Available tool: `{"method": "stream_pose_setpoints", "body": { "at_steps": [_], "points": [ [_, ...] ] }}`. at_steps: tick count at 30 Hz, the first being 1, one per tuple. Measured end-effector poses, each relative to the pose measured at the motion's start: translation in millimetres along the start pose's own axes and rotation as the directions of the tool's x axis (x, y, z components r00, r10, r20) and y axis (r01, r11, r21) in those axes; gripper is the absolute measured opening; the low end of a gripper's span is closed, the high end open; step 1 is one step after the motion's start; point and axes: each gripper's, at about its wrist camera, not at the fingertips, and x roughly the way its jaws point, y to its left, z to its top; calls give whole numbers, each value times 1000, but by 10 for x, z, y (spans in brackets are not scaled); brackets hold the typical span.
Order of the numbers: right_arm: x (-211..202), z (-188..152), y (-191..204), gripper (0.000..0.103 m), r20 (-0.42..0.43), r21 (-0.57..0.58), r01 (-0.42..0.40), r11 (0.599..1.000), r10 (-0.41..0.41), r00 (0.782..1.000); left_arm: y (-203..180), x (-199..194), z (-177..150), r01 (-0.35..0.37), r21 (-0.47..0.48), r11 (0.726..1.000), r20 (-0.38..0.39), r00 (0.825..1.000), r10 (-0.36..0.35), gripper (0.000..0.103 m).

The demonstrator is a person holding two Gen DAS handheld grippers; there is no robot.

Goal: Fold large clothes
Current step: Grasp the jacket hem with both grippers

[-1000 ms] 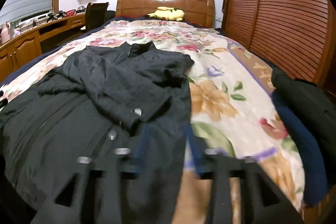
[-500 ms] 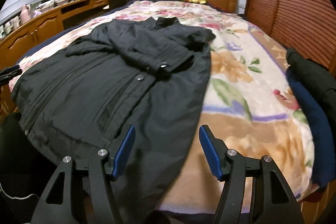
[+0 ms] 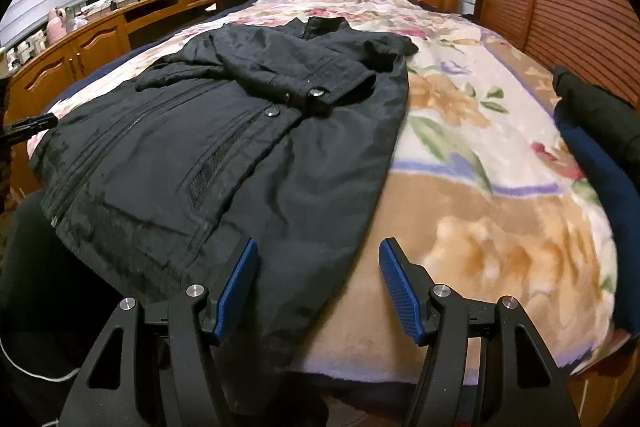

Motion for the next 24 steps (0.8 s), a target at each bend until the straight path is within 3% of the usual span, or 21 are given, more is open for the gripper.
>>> {"method": "stream_pose_setpoints", "body": {
  "at_steps": [8, 12, 14, 17, 19, 24],
  "points": [
    [9, -42, 89, 65, 10, 27, -47, 999, 47, 999, 7, 11, -145, 33, 4, 999, -14, 999, -33, 55],
    [63, -36, 199, 65, -5, 2, -27, 1000, 27, 1000, 35, 5, -198, 57, -11, 998, -8, 998, -57, 55],
    [102, -20, 235, 65, -11, 0, -29, 1000, 29, 1000, 34, 3, -216, 76, -14, 997, -5, 997, -77, 49],
    [154, -2, 285, 65, -19, -12, -17, 1000, 17, 1000, 25, -23, -227, 104, -20, 994, 0, 995, -104, 29],
    [166, 9, 302, 58, -22, -18, -23, 1000, 22, 1000, 9, -42, -217, 101, -17, 995, 4, 995, -101, 15],
    [114, 44, 303, 27, -5, -20, -30, 999, 30, 1000, -26, -139, -160, 118, 0, 993, 27, 993, -118, 8]
  ]
}}
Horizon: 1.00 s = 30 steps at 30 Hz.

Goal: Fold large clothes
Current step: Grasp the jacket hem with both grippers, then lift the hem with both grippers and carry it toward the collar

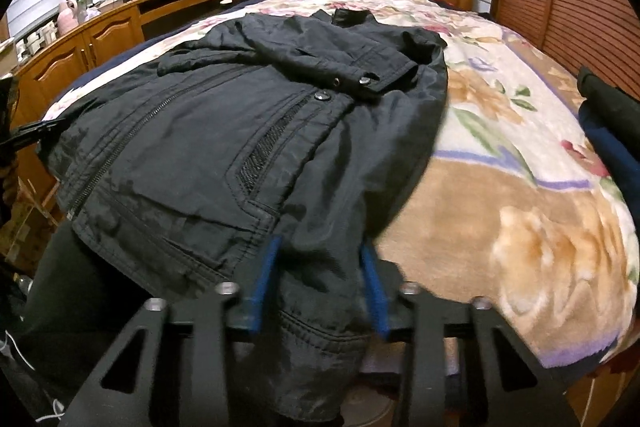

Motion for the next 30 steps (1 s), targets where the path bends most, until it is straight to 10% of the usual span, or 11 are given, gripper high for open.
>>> {"method": "stream_pose_setpoints", "body": {
  "at_steps": [8, 21, 30],
  "points": [
    [-79, -5, -28, 16, 41, 41, 18, 999, -20, 999, -141, -162, 113, -25, 49, 998, 45, 999, 23, 7],
    [57, -102, 11, 36, -30, 39, 14, 999, -13, 999, -167, -235, 206, -8, 54, 999, 63, 998, 4, 7],
    [-236, 118, 1, 10, 84, -1, 0, 1000, 0, 996, -235, -545, 249, 21, 53, 998, 142, 989, -29, 6]
  ]
}}
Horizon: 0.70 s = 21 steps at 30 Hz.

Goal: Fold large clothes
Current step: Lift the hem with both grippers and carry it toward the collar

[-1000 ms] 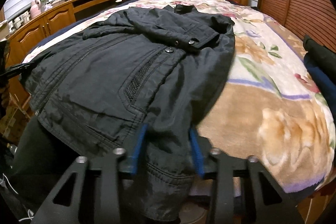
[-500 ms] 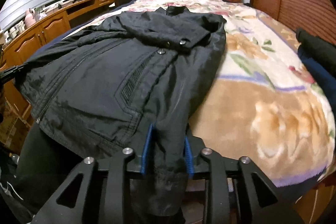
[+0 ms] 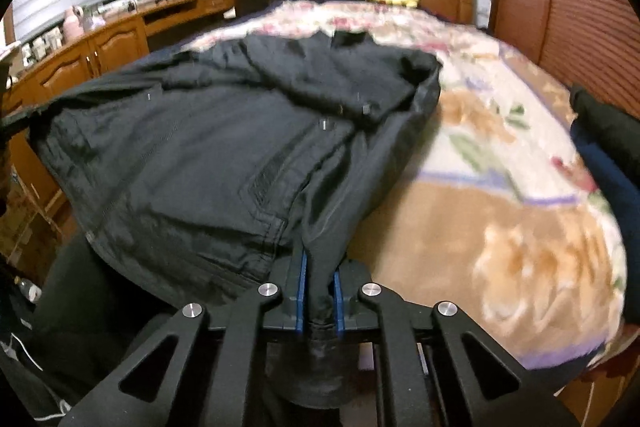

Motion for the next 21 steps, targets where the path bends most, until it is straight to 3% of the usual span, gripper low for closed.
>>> {"method": "stream_pose_setpoints", "body": {
  "at_steps": [9, 21],
  "points": [
    [-557, 297, -115, 8, 161, 8, -30, 1000, 28, 987, -100, -477, 210, 26, 16, 1000, 114, 993, -28, 6],
    [-1415, 566, -133, 7, 337, -47, -36, 998, 49, 940, -127, -1074, 856, 24, 29, 999, 292, 956, -32, 6]
  ]
}}
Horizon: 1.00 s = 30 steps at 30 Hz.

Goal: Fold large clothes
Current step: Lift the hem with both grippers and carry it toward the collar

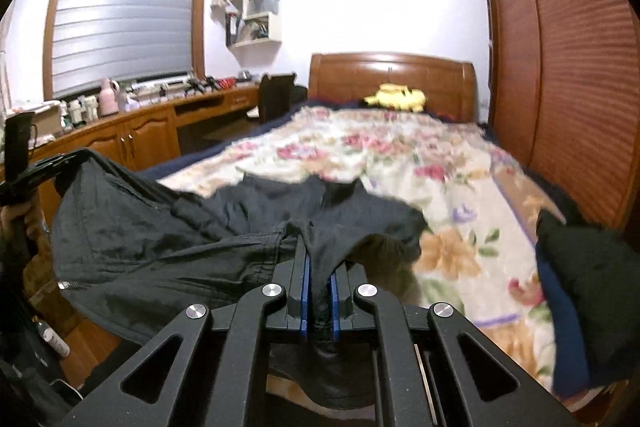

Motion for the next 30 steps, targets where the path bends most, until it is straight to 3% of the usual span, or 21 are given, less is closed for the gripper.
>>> {"method": "stream_pose_setpoints", "body": {
  "at_steps": [11, 15, 22, 30],
  "points": [
    [-236, 73, 112, 7, 74, -46, 13, 999, -10, 997, -30, -92, 317, -12, -3, 1000, 75, 997, 12, 6],
    [77, 128, 18, 7, 69, -31, 35, 999, -33, 997, 90, 89, 368, -29, -29, 999, 60, 998, 31, 6],
    [867, 242, -90, 7, -14, -10, 67, 998, -67, 998, 206, 683, 354, -90, -6, 996, -8, 996, 90, 6],
    [1921, 109, -195, 7, -156, -5, 102, 995, -101, 983, 579, 1443, -25, -142, -42, 989, -140, 981, 135, 6]
  ]
}}
